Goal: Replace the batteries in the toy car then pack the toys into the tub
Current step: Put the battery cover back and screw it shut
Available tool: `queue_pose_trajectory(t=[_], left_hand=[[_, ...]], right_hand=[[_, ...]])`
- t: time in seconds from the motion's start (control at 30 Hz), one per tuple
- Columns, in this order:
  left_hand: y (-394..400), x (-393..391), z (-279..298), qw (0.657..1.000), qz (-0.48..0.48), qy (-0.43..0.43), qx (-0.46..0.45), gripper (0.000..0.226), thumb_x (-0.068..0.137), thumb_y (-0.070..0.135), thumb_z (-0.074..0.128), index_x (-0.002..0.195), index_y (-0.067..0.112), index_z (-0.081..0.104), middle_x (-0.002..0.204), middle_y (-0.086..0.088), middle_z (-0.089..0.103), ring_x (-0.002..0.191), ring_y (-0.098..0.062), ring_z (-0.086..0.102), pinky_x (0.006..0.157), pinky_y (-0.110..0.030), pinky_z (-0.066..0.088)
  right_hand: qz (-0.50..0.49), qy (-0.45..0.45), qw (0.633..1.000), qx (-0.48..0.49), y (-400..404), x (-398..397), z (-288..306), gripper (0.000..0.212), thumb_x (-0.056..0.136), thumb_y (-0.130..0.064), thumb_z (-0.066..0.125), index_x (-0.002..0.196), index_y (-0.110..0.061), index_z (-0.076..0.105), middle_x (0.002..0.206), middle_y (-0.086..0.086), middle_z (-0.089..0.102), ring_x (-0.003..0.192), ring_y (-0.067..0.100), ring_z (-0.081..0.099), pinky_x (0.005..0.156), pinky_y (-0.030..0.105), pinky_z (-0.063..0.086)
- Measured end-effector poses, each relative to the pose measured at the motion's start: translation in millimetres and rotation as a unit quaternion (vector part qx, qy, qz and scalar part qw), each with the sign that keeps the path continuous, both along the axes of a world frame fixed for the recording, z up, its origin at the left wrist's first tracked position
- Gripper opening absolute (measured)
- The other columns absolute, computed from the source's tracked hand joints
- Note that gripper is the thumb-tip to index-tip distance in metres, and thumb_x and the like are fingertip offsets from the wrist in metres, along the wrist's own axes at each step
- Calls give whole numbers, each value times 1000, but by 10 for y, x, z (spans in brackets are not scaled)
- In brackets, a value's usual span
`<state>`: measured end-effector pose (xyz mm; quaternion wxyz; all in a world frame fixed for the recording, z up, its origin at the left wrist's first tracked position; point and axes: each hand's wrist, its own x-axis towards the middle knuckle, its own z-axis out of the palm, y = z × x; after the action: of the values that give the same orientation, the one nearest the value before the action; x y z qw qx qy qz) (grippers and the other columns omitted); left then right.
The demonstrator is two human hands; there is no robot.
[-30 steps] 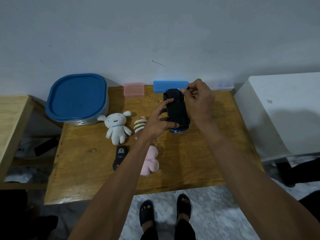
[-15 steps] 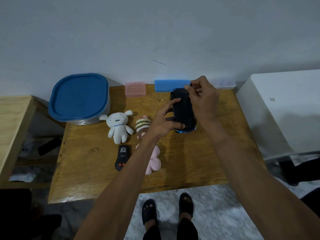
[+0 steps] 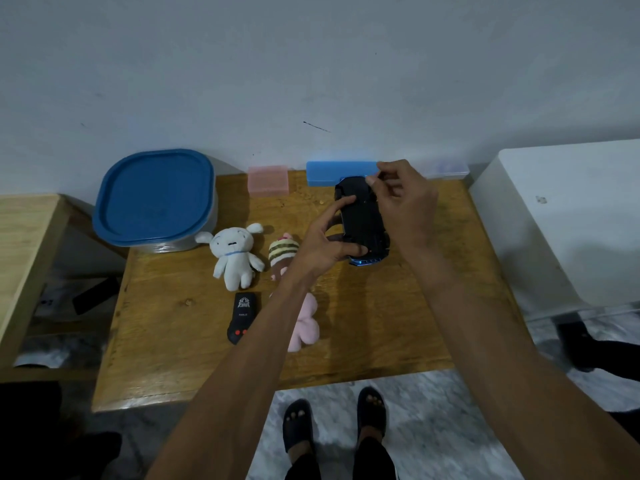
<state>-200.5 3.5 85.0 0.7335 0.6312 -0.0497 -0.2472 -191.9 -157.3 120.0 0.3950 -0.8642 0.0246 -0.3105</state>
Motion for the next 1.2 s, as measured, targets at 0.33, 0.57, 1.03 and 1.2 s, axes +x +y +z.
queue_pose_trajectory(t=[0.33,0.57,1.03,1.2], left_hand=[[-28,23,57,1000,-1,-3,-3,90,71,-20,76,145,24,48,136,-10,52,104,-27,70,74,-39,63],[-136,20,88,997,-32,-48,50,89,70,-9,82,142,32,49,135,-8,52,113,-29,63,83,-46,62],[-289,-127,156,996,-27,-67,59,86,68,12,67,141,52,45,148,4,34,122,-17,47,89,-31,49],[-362,-146,80,998,-19,-47,39,90,74,-7,59,146,45,45,151,5,35,104,2,60,83,-23,56]], right_hand=[[-16,6,1000,9,-20,15,-5,21,92,-24,72,101,-7,65,88,5,70,78,17,67,67,38,58],[-47,20,996,76,-45,40,94,19,91,-24,72,109,-17,68,83,-1,68,72,16,70,64,41,60],[-142,28,952,269,-457,-55,291,18,90,-15,73,106,-20,68,86,8,71,66,23,73,60,42,63],[-130,34,950,282,-531,-115,211,17,90,-14,72,105,-19,67,84,14,70,64,27,72,57,43,62]])
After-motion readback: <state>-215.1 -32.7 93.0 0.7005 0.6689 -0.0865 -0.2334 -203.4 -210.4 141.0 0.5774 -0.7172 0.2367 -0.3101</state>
